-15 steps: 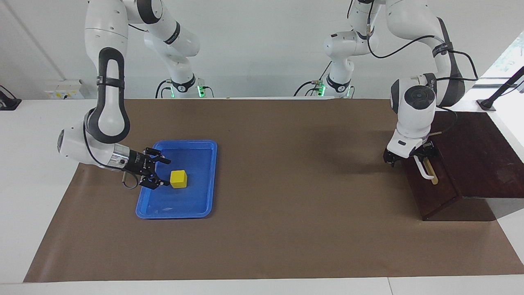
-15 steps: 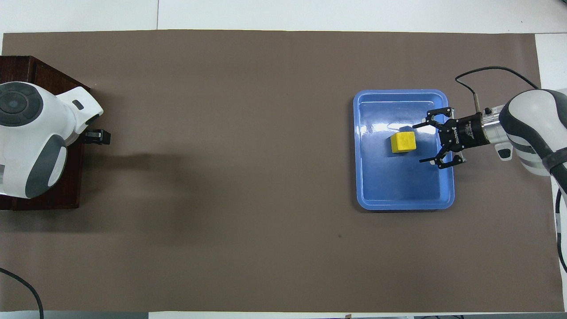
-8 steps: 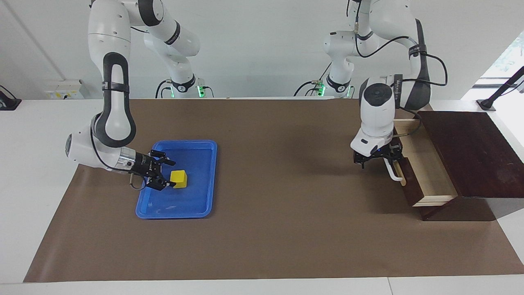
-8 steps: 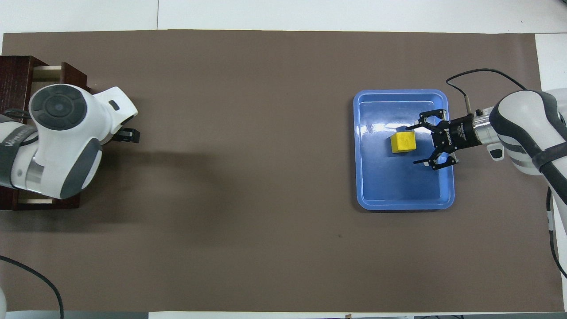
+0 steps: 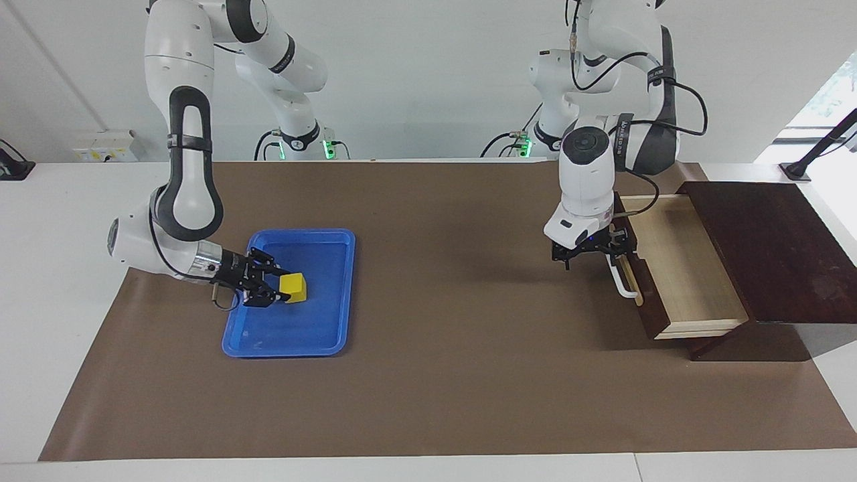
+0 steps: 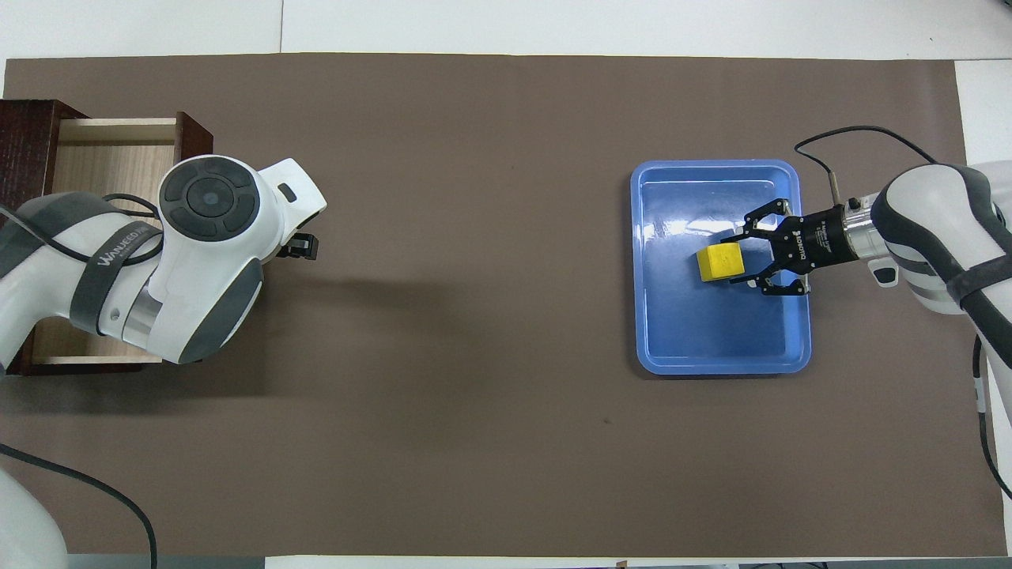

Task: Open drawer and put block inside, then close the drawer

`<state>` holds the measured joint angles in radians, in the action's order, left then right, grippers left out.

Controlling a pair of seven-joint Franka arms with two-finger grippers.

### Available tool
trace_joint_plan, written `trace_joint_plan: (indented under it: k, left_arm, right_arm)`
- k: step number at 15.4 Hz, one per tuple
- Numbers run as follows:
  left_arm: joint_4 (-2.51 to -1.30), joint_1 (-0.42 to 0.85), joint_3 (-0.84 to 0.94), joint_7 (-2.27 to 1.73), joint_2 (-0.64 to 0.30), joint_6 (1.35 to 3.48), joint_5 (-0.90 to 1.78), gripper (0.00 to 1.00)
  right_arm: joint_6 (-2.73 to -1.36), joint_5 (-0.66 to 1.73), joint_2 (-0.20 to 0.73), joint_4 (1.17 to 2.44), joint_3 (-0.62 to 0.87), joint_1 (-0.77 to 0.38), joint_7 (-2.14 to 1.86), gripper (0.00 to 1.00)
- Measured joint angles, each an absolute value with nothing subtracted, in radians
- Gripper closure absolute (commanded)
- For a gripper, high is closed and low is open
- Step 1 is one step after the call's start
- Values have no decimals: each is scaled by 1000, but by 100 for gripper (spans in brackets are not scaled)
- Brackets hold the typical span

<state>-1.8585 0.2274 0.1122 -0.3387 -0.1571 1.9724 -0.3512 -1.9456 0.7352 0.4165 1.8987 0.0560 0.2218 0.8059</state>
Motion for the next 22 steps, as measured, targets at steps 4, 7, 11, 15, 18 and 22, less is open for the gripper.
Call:
trace_joint_plan:
  k: [4,7,11,15,18,22]
  left_arm:
    - [-1567,230,114,-393,-204,1680,-209,0]
    - [-1522,238,119,-566,-223,1648,-122,0]
    - [-1520,255,119,-840,-237,1670,-28,0]
    - [-1520,253,107,-1124,-241,1735,7,0]
    - [-1523,254,108,-1351,-247,1790,40,0]
    - [-1544,270,119,-1711,-251,1893,107,0]
  right_arm:
    - [-1948,736,417,1894,56,222,805,100]
    - [-1923,741,416,1854,57,221,814,100]
    - [-1813,747,414,1697,67,178,958,100]
    - [-1814,756,411,1580,72,21,1188,100]
    - [-1885,785,409,1554,74,-97,1302,100]
    - [-2001,787,407,1551,74,-223,1420,100]
